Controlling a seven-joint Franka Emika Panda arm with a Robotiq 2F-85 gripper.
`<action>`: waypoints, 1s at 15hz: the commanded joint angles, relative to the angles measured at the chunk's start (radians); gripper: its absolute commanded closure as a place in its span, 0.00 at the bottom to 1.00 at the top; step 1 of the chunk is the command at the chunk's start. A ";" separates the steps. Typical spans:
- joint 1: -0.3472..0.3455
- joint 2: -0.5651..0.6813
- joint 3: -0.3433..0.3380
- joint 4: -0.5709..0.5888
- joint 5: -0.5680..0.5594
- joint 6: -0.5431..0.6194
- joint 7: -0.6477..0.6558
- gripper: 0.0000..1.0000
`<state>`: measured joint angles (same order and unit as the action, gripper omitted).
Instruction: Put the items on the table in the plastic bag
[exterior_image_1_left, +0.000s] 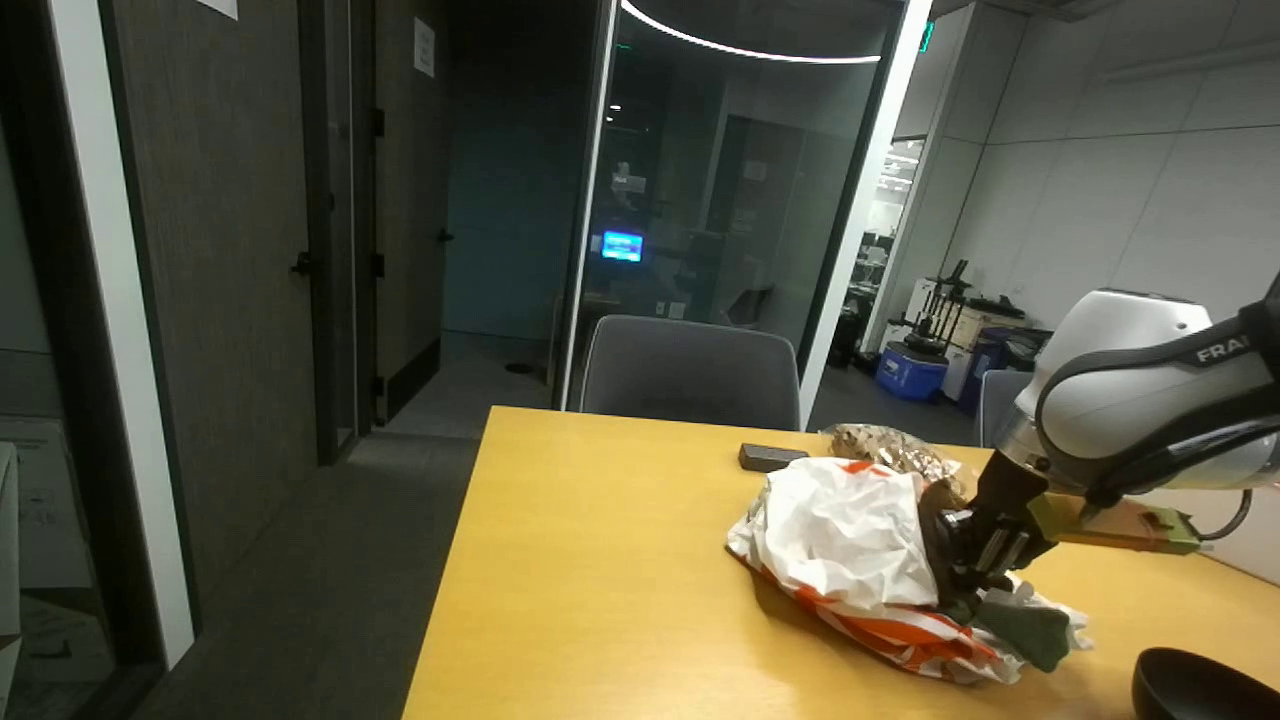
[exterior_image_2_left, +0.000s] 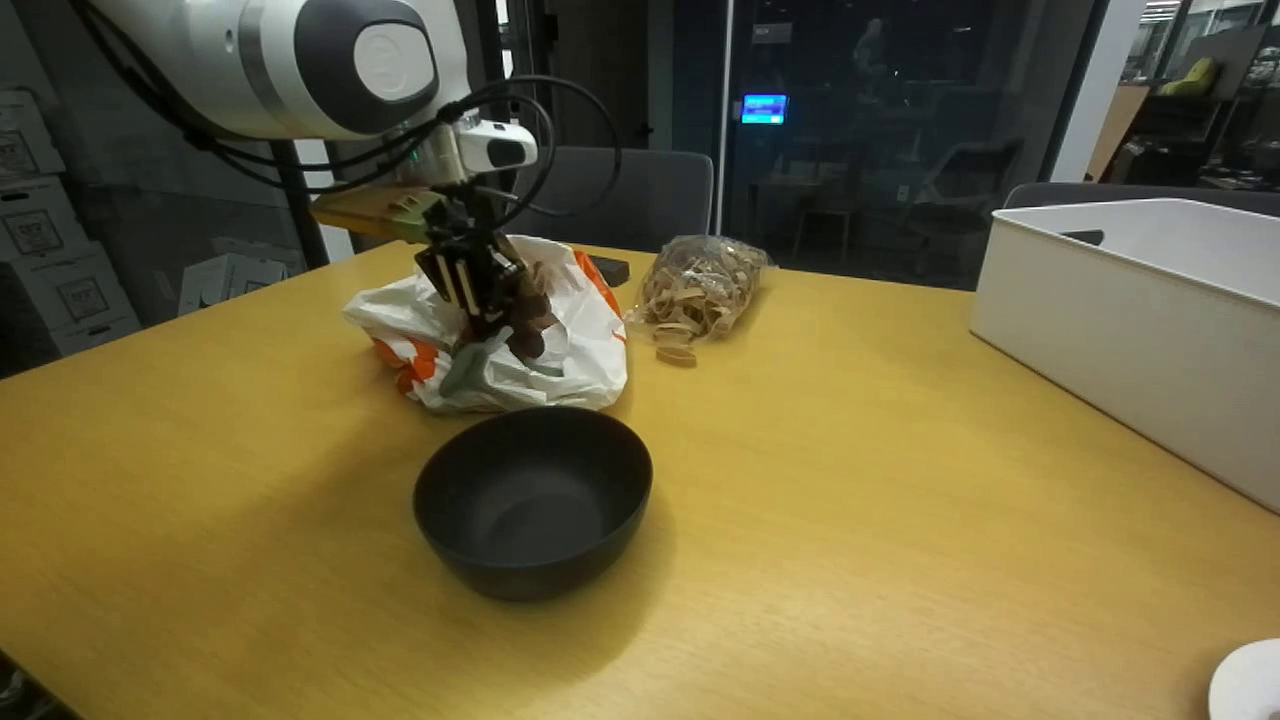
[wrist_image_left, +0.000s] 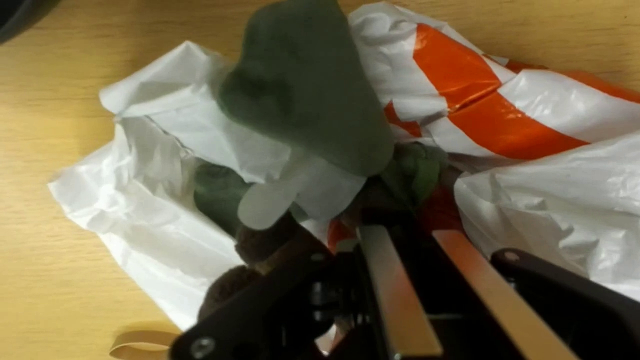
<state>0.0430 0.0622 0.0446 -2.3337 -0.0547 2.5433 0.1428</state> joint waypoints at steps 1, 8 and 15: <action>-0.003 0.014 -0.008 0.013 -0.001 -0.002 -0.024 0.54; -0.017 -0.044 -0.017 0.011 0.042 -0.141 -0.089 0.03; -0.035 -0.058 -0.040 0.020 0.026 -0.215 -0.040 0.00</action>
<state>0.0160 0.0245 0.0131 -2.3234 -0.0324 2.3639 0.0880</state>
